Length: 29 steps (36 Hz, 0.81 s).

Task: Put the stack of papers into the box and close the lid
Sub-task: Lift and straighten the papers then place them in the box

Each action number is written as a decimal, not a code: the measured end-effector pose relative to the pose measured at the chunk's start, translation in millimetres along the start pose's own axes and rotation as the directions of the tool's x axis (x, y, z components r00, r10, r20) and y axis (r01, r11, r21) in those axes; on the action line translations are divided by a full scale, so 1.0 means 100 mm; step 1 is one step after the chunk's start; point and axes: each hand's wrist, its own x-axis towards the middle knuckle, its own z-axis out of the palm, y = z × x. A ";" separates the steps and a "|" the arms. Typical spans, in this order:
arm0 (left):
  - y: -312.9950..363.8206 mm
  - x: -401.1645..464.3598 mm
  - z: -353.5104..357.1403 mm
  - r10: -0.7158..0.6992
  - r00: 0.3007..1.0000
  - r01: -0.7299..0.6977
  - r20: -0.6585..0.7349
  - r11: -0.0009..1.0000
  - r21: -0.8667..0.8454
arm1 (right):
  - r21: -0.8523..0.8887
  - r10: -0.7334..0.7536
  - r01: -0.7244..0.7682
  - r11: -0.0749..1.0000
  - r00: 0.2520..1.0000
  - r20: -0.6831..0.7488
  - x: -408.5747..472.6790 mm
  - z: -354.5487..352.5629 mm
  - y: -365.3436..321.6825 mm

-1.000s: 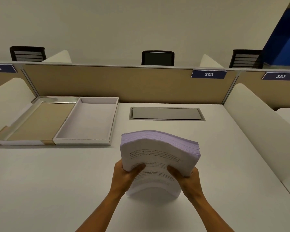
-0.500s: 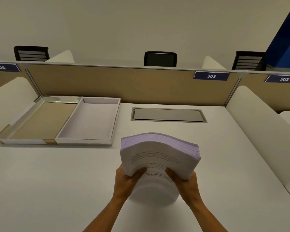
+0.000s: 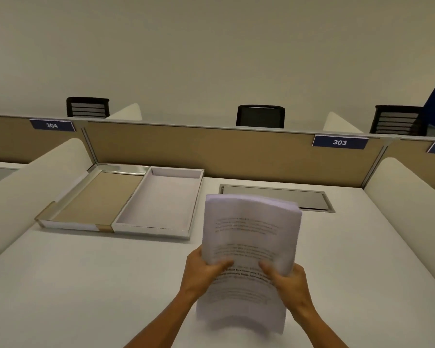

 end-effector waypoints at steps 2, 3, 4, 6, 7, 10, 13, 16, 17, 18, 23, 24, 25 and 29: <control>0.08 0.12 -0.16 -0.062 0.998 0.061 0.033 0.998 0.029 | -0.011 0.039 -0.039 0.999 0.999 0.020 0.09 0.13 -0.09; 0.12 0.18 -0.24 -0.092 0.995 0.090 0.045 0.995 0.047 | -0.014 0.062 -0.062 0.998 0.998 0.028 0.14 0.21 -0.14; 0.15 0.24 -0.32 -0.122 0.991 0.119 0.055 0.991 0.062 | -0.016 0.091 -0.090 0.996 0.995 0.038 0.19 0.29 -0.19; 0.19 0.34 -0.49 -0.178 0.981 0.172 0.081 0.982 0.081 | -0.013 0.152 -0.152 0.988 0.986 0.065 0.28 0.45 -0.27; 0.21 0.39 -0.58 -0.203 0.974 0.196 0.096 0.977 0.083 | -0.012 0.182 -0.181 0.983 0.980 0.083 0.33 0.53 -0.32; 0.23 0.54 -0.82 -0.277 0.955 0.271 0.102 0.960 0.072 | 0.001 0.274 -0.277 0.961 0.951 0.146 0.49 0.77 -0.43; 0.23 0.69 -1.05 -0.336 0.940 0.336 0.060 0.942 0.011 | 0.011 0.346 -0.355 0.935 0.916 0.201 0.67 1.02 -0.52; 0.24 0.88 -1.29 -0.395 0.919 0.395 0.005 0.917 -0.062 | -0.005 0.393 -0.403 0.915 0.890 0.233 0.88 1.27 -0.61; 0.24 0.95 -1.37 -0.410 0.912 0.408 -0.008 0.910 -0.069 | -0.008 0.402 -0.413 0.911 0.883 0.241 0.95 1.36 -0.63; 0.24 1.02 -1.45 -0.417 0.909 0.415 -0.019 0.908 -0.066 | -0.012 0.411 -0.421 0.907 0.878 0.247 1.02 1.44 -0.65; 0.23 1.39 -1.82 -0.429 0.902 0.428 -0.041 0.903 -0.027 | -0.070 0.427 -0.424 0.903 0.864 0.268 1.34 1.85 -0.78; 0.23 1.47 -1.89 -0.435 0.899 0.434 -0.046 0.900 -0.028 | -0.084 0.432 -0.426 0.901 0.859 0.273 1.41 1.92 -0.82; 0.23 1.54 -1.95 -0.442 0.896 0.441 -0.051 0.897 -0.032 | -0.092 0.442 -0.434 0.896 0.852 0.282 1.47 1.99 -0.85; 0.20 1.85 -2.20 -0.442 0.895 0.443 -0.053 0.896 0.003 | -0.050 0.476 -0.487 0.872 0.819 0.322 1.76 2.29 -0.94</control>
